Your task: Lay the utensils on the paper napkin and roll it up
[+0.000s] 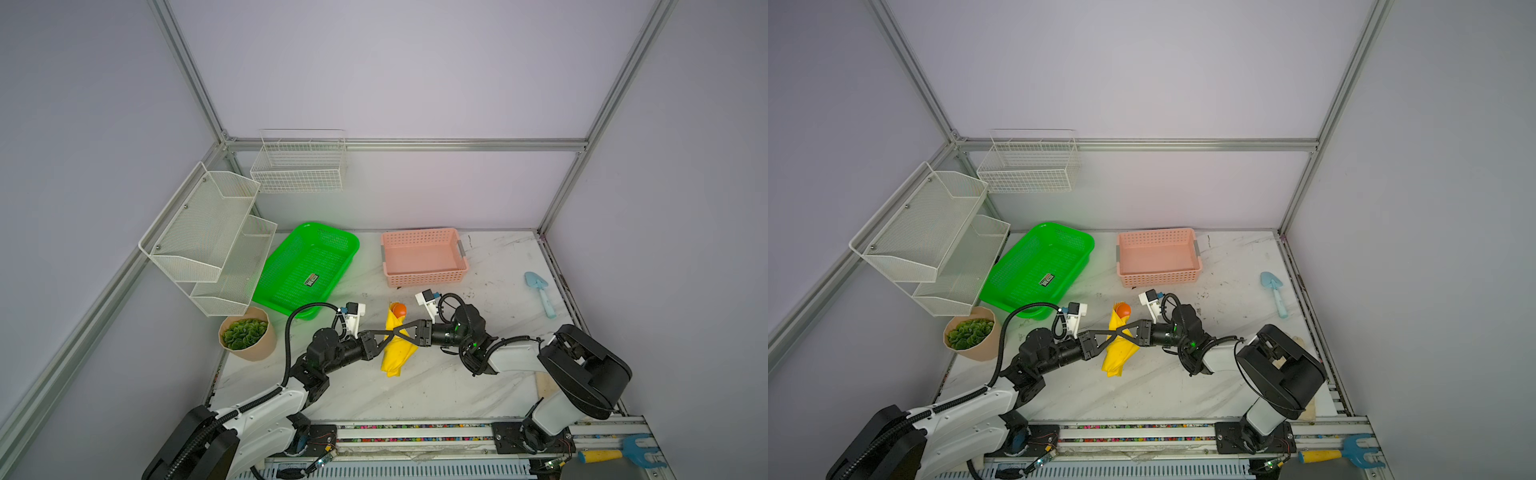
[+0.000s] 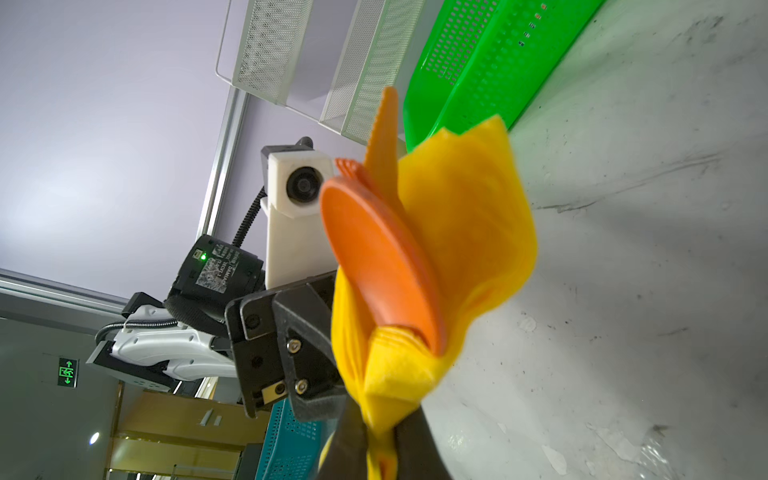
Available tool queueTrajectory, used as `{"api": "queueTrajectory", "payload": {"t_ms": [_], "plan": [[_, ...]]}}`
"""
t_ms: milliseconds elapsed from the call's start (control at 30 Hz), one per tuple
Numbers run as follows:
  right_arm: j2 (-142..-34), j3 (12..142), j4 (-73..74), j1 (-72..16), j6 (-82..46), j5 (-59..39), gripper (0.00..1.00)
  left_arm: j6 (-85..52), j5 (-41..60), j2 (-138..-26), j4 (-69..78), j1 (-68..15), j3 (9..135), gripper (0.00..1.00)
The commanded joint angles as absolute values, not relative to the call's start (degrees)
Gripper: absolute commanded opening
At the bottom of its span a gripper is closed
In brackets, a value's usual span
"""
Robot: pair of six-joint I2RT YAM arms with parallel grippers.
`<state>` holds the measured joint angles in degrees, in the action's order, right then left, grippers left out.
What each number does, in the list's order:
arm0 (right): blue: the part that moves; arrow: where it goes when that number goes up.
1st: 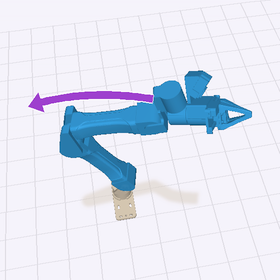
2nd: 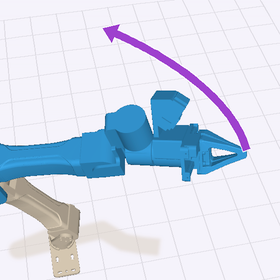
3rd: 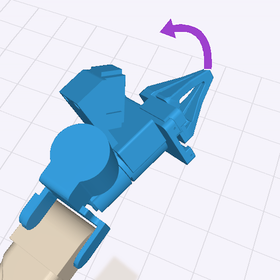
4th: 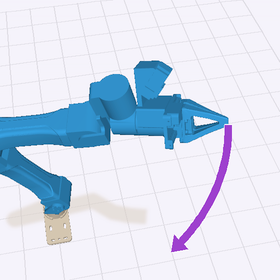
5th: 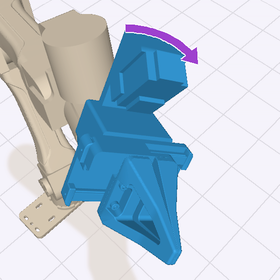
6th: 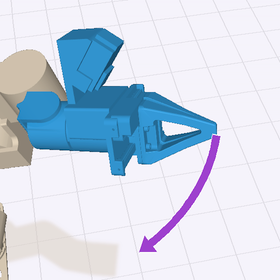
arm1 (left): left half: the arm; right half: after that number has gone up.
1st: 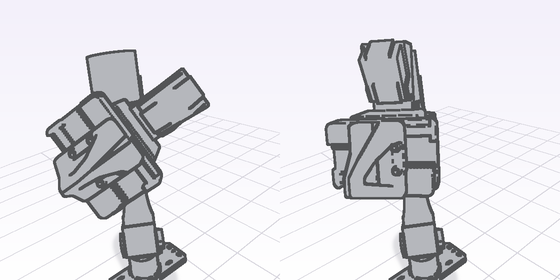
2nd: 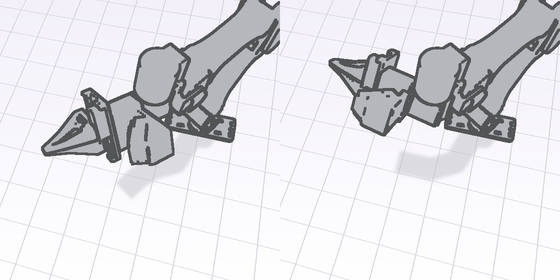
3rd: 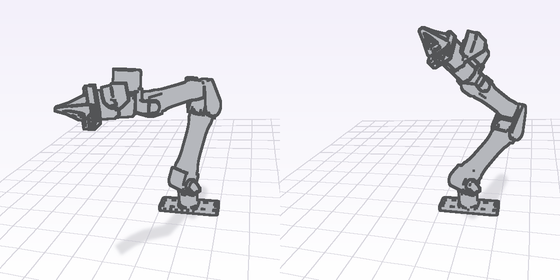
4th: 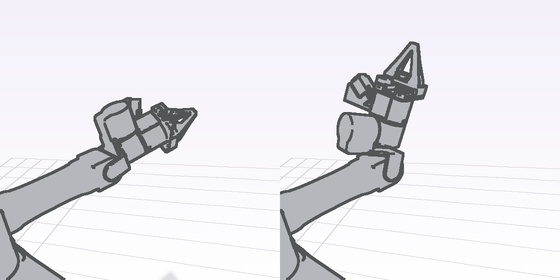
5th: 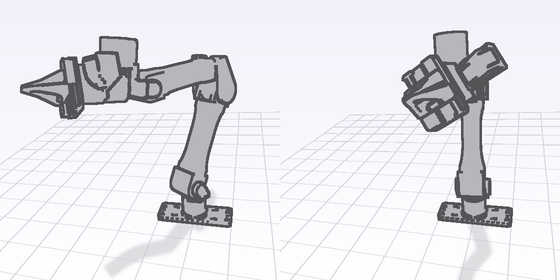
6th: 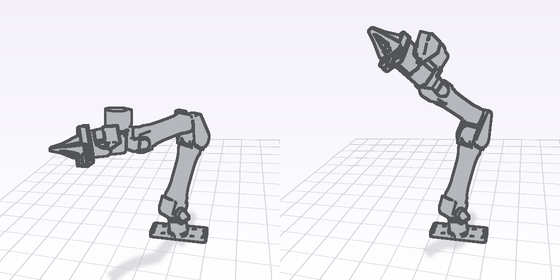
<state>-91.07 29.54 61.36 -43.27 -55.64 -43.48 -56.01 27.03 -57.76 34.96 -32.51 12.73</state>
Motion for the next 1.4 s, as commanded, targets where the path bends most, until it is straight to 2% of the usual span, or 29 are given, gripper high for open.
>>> {"api": "queueTrajectory", "payload": {"t_ms": [0, 67, 467, 700, 1133, 1233, 1367], "plan": [[-89.2, 29.8, 65.2, -43.9, -56.2, -43.8, 0.02, -56.3, 27.9, -56.6, 35.5, -32.4, 12.2, 0.20], [-89.3, 29.9, 65.3, -43.8, -56.3, -43.5, 0.00, -56.6, 27.9, -55.5, 35.1, -32.4, 12.2, 0.24], [-89.1, 30.2, 65.4, -42.3, -57.3, -40.8, 0.00, -59.5, 28.5, -44.9, 31.0, -32.4, 9.2, 0.44], [-89.4, 31.8, 65.8, -42.3, -57.6, -41.2, 0.00, -61.9, 29.1, -42.4, 32.3, -32.8, 6.9, 0.47], [-90.2, 32.7, 69.2, -42.3, -59.4, -41.4, 0.00, -62.5, 31.2, -52.5, 41.3, -35.8, 8.4, 0.45], [-90.1, 33.3, 68.2, -42.3, -58.9, -41.2, 0.00, -62.7, 31.3, -53.3, 42.2, -36.2, 8.3, 0.40], [-90.2, 33.7, 68.0, -42.3, -59.0, -40.7, 0.00, -62.4, 30.8, -53.2, 41.7, -36.4, 8.1, 0.28]]}}
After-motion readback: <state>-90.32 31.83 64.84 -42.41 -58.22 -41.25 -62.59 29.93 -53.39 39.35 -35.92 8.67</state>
